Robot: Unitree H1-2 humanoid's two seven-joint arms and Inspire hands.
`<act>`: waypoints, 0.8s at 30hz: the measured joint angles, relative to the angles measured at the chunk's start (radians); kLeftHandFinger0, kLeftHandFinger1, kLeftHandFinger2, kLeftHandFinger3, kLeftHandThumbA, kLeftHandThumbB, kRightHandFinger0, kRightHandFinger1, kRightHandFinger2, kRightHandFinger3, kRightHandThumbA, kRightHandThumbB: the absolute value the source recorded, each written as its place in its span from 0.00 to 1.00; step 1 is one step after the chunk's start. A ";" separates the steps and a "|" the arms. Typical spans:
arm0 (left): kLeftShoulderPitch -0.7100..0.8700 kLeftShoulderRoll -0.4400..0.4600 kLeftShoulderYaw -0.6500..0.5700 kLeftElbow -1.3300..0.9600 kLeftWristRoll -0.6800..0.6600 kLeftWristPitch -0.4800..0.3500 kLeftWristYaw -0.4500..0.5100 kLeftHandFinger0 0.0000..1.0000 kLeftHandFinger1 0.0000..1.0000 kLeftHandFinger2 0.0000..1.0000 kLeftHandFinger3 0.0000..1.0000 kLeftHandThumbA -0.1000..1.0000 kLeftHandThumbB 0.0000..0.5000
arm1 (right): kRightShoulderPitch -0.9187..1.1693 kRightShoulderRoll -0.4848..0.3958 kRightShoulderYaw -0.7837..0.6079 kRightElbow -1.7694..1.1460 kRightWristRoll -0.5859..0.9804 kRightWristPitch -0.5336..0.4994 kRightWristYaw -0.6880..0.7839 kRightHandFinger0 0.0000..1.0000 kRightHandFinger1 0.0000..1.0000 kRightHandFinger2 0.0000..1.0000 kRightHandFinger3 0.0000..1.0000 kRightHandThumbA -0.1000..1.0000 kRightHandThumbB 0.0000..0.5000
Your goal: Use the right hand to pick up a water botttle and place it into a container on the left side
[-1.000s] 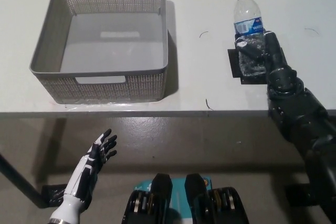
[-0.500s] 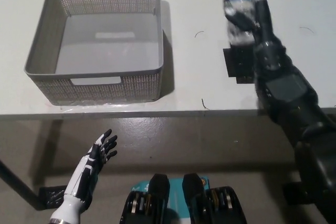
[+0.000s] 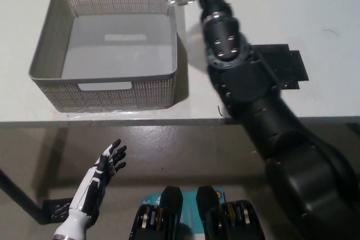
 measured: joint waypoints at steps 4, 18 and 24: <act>0.000 0.000 -0.001 -0.001 0.002 0.000 -0.004 1.00 1.00 1.00 1.00 1.00 0.38 | -0.039 0.053 0.015 0.090 -0.014 -0.009 -0.010 0.00 0.47 0.90 0.80 0.00 0.23; -0.007 0.009 -0.004 -0.018 0.021 0.001 -0.014 1.00 1.00 1.00 1.00 1.00 0.38 | -0.050 0.113 0.054 0.310 -0.042 -0.008 -0.005 0.79 0.99 1.00 1.00 0.11 0.54; -0.010 0.011 -0.005 -0.020 0.025 0.001 -0.021 1.00 1.00 1.00 1.00 1.00 0.39 | -0.031 0.084 0.064 0.322 -0.043 0.010 0.065 1.00 1.00 1.00 1.00 0.41 0.79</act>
